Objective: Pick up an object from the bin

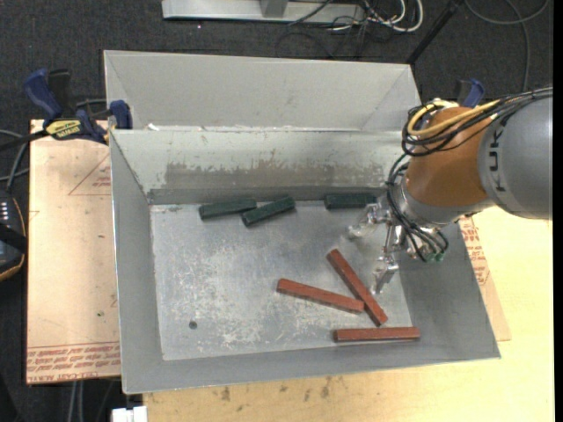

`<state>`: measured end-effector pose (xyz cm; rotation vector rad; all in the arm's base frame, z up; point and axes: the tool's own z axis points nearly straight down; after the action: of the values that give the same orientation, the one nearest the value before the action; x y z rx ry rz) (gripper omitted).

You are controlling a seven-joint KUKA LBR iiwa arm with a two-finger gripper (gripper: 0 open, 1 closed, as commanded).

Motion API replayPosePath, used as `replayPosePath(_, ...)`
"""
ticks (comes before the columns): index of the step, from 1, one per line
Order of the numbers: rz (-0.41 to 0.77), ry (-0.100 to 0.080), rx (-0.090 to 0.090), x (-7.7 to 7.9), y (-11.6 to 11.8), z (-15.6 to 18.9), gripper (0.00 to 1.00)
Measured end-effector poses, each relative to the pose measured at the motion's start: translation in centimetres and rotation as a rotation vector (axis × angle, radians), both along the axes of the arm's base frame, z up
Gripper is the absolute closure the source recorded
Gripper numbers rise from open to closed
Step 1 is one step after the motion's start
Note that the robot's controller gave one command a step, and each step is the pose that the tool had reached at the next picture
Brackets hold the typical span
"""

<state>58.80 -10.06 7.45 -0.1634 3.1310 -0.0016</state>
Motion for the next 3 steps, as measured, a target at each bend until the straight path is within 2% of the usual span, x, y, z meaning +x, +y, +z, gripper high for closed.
replayPosePath(1, 0.001, -0.001, 0.0, 0.0, 0.0, 0.0, 0.0)
replayPosePath(2, 0.068, 0.008, 0.0, -2.5, 4.5, 2.9, 0.0)
replayPosePath(3, 0.052, 0.0, 0.005, -5.1, 5.0, 2.4, 0.0)
